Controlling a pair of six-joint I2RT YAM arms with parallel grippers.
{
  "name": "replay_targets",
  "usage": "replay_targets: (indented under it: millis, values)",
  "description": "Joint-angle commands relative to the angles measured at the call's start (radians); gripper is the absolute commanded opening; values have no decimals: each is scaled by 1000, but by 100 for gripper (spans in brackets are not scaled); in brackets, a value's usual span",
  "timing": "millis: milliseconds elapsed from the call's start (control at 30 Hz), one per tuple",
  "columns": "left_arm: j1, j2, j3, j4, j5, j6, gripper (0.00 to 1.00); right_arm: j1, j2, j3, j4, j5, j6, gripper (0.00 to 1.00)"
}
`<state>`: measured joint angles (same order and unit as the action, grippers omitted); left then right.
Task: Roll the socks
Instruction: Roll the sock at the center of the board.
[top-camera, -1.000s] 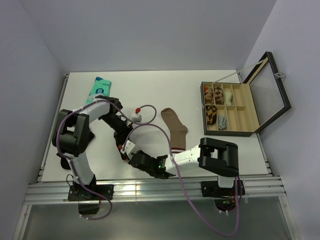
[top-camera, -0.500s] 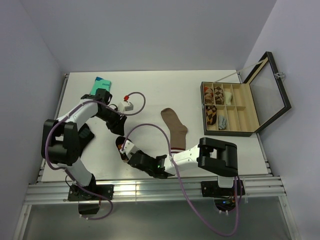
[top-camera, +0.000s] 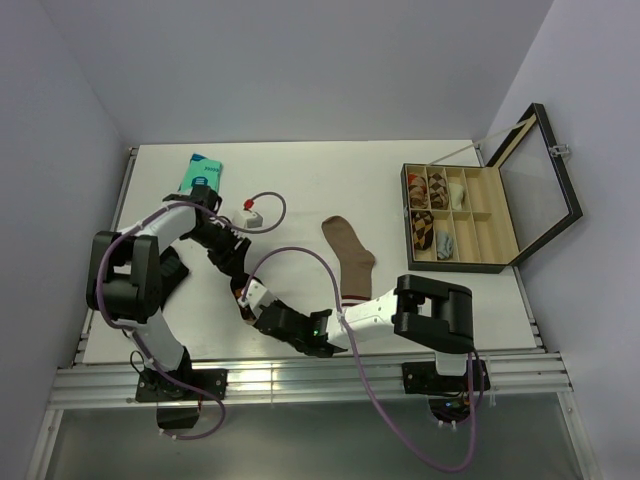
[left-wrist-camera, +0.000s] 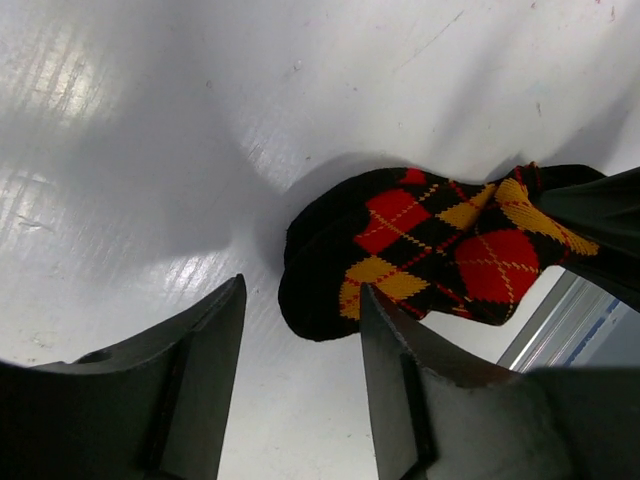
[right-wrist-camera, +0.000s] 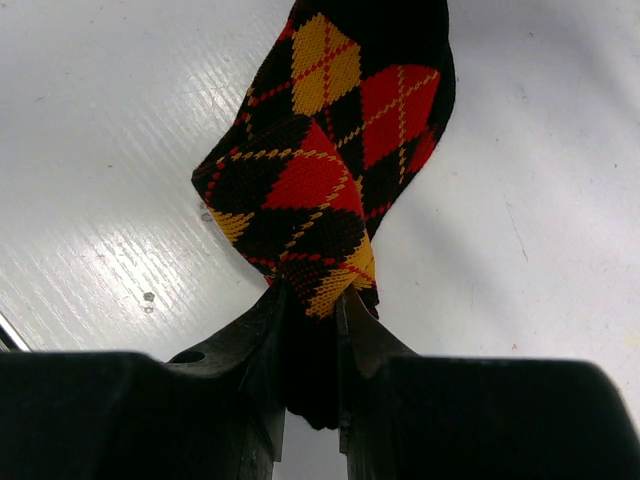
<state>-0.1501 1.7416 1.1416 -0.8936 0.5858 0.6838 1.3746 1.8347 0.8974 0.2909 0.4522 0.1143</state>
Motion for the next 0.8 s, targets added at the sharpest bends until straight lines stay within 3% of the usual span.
replay_targets:
  millis: [0, 367, 467, 500, 567, 633, 767]
  values:
    - [0, 24, -3, 8, 5, 0, 55, 3, 44, 6, -82, -24, 30, 0]
    - [0, 87, -25, 22, 25, 2, 49, 3, 44, 5, -79, -17, 31, 0]
    - [-6, 105, -17, -2, 52, 14, 36, 3, 34, 2, -79, -6, 30, 0]
    - [-9, 110, -13, -5, 57, 14, 26, 3, 29, 1, -79, -4, 28, 0]
    - [-26, 121, -13, -13, 66, 20, 18, 4, 18, -2, -79, 2, 21, 0]
    - [-52, 125, -13, -11, 72, 14, 3, 4, 2, -5, -79, 11, 16, 0]
    - [-88, 131, 3, -8, 98, -7, 0, 9, -37, -6, -85, 32, 1, 0]
